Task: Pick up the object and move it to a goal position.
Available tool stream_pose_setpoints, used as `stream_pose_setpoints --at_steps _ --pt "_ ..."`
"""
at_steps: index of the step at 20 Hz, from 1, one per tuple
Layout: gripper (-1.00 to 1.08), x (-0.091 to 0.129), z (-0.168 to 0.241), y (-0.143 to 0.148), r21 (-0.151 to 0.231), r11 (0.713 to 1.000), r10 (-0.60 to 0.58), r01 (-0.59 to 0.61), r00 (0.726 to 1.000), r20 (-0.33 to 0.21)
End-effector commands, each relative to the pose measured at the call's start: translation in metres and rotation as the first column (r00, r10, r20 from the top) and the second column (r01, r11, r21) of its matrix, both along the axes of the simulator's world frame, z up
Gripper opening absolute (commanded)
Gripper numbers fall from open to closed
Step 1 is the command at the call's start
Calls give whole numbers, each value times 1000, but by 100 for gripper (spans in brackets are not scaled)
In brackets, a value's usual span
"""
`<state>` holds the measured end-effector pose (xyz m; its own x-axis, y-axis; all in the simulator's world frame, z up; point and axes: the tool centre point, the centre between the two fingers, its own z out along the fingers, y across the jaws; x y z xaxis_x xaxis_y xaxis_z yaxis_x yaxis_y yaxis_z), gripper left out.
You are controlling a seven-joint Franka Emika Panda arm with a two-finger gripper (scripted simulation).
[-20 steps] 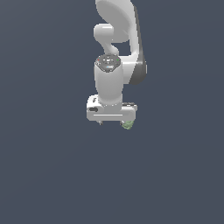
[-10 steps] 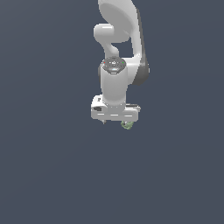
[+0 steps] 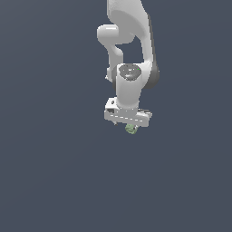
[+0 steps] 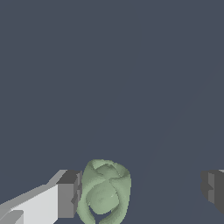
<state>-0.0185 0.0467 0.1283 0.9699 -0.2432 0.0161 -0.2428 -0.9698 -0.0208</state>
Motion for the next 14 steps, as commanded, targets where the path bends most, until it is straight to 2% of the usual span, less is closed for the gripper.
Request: stream_pose_setpoints --at_steps 1,14 --pt "100 -9 -8 10 -2 999 -46 46 999 -5" --pt "100 -45 -35 43 -14 978 -209 209 978 -19"
